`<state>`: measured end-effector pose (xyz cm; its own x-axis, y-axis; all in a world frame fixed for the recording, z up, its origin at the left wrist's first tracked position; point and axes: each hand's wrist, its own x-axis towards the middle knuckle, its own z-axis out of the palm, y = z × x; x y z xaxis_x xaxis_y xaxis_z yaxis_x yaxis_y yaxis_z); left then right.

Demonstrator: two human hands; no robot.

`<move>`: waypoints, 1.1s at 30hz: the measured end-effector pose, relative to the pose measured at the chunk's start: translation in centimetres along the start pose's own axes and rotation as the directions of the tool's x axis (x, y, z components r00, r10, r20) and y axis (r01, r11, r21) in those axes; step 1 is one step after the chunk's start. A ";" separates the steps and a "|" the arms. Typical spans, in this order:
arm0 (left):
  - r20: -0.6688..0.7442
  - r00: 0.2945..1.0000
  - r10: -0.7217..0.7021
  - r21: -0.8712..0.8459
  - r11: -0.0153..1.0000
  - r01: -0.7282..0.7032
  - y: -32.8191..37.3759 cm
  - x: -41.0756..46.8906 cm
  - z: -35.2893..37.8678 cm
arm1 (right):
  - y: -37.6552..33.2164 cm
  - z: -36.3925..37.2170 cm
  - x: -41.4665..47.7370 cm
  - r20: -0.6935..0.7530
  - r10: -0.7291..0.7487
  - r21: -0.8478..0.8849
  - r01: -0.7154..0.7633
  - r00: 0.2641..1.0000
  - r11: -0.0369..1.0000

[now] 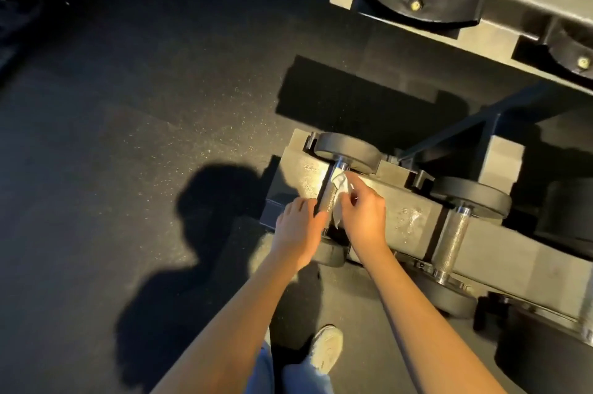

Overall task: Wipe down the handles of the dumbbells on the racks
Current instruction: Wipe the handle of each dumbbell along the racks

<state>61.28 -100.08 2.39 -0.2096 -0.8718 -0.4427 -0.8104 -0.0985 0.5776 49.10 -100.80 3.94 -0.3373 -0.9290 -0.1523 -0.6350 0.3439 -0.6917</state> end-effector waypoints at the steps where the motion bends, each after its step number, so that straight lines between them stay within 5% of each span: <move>1: -0.025 1.000 0.006 -0.011 1.000 -0.006 -0.2 0.0 0.5 | 0.3 0.4 0.0 -0.022 -0.027 -0.004 0.027 0.999 1.000; 11: -0.169 0.985 0.037 -0.064 0.997 -0.048 -0.4 -0.7 1.0 | 3.0 -0.4 -0.5 0.211 -0.222 -0.093 0.246 0.952 0.965; 16: -0.164 0.986 0.018 -0.105 0.994 -0.036 -0.2 -0.9 0.9 | 3.1 0.4 1.2 -0.043 -0.291 -0.218 0.275 0.956 0.936; 24: -0.156 0.987 -0.046 -0.180 0.984 0.017 -0.2 -0.6 1.3 | 3.4 0.4 -0.1 0.024 -0.335 -0.108 0.335 0.942 0.936; 30: -0.152 0.987 -0.042 -0.225 0.974 0.007 -0.2 -0.9 1.0 | 2.0 1.3 2.2 -0.183 -0.248 -0.096 0.234 0.951 0.968; 33: -0.163 0.985 -0.048 -0.220 0.976 0.011 -0.3 -0.8 1.2 | 2.6 1.8 0.5 -0.150 -0.250 -0.023 0.250 0.957 0.968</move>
<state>61.07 -98.75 1.79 -0.0782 -0.9327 -0.3521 -0.6728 -0.2113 0.7091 48.52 -100.61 0.77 -0.2679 -0.9542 0.1332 -0.7150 0.1042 -0.6913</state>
